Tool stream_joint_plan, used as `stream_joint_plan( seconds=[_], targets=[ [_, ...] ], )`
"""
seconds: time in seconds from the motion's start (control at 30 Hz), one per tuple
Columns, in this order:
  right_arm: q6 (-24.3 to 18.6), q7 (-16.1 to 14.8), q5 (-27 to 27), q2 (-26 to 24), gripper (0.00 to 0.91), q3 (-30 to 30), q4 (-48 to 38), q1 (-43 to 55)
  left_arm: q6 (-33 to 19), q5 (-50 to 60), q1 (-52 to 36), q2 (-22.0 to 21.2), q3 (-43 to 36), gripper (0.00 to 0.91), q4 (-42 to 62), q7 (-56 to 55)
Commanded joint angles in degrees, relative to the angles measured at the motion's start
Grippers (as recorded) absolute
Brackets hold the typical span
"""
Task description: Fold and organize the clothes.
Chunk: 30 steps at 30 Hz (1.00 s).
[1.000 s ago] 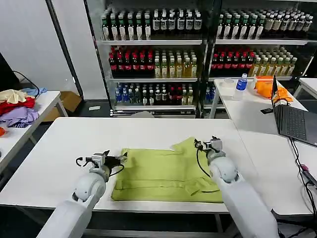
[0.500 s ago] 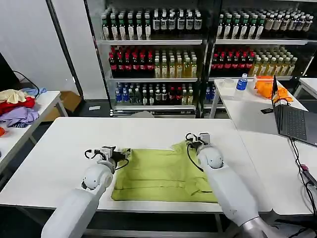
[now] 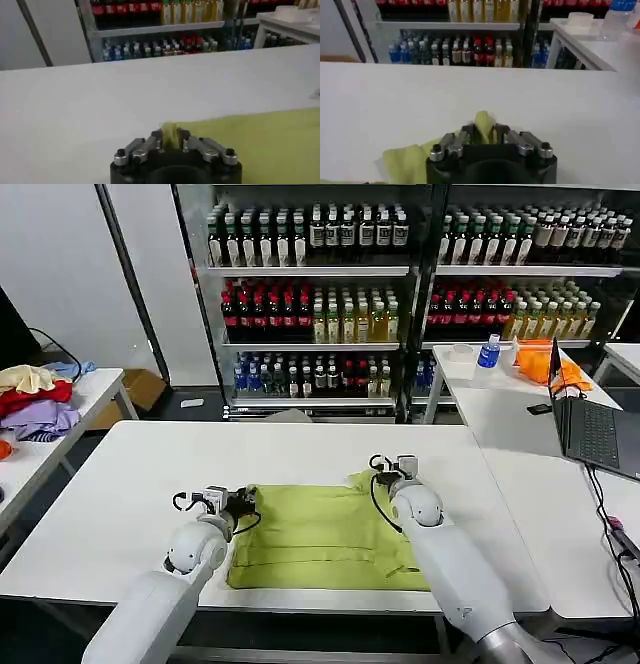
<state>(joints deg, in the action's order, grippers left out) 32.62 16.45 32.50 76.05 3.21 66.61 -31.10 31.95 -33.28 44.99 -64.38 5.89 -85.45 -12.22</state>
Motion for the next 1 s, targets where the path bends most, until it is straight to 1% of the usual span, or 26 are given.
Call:
stream_joint_plan(
  seconds=[0.03,0.17,0.4,0.73,0.83,0.87,0.9,0.93,0.97,1.0],
  targets=[
    [-0.6,0.0,0.4,0.0,0.0,-0.1,3.3,-1.4,-0.9,-0.7,1.1,0.2,0.5,0.02,-1.4,0.1],
    [-1.5,0.2,0.2,-1.3,0.0,0.2,7.0,-2.8,-1.1,-2.0,1.5,1.1,1.6,0.02,-4.3,-0.1],
    [-1.3,0.6,0.7,-4.5,0.0,1.7,13.3,-5.2,-0.7,-4.2,3.2,3.1,3.3,0.02,-10.0,-0.9],
    [0.2,1.3,1.8,-9.4,0.0,5.2,27.6,-12.6,-0.5,-4.5,9.3,4.5,5.9,0.02,-17.9,-1.6],
    [0.2,1.2,1.7,-10.4,0.0,5.6,28.6,-13.5,-0.5,-4.3,10.8,4.5,5.6,0.02,-18.5,-1.5],
    [-0.1,1.1,1.4,-10.5,0.0,5.4,27.9,-13.4,-0.6,-3.7,10.8,4.3,5.3,0.04,-17.9,-1.4],
    [-0.3,1.1,1.2,-10.4,0.0,5.3,27.3,-13.2,-0.6,-3.0,10.3,3.9,4.9,0.161,-16.8,-1.3],
    [-1.2,1.1,0.6,-10.0,0.0,4.5,25.4,-12.3,-0.7,-2.4,9.6,3.5,4.5,0.363,-15.6,-1.3],
    [-1.3,1.1,0.6,-9.8,0.0,4.3,24.8,-12.0,-0.7,-1.7,8.8,3.3,4.2,0.907,-14.6,-1.3],
    [-1.7,0.9,0.0,-9.2,0.0,3.7,22.7,-11.3,-0.8,-0.6,7.6,2.9,3.7,0.907,-13.1,-1.1]
  ],
)
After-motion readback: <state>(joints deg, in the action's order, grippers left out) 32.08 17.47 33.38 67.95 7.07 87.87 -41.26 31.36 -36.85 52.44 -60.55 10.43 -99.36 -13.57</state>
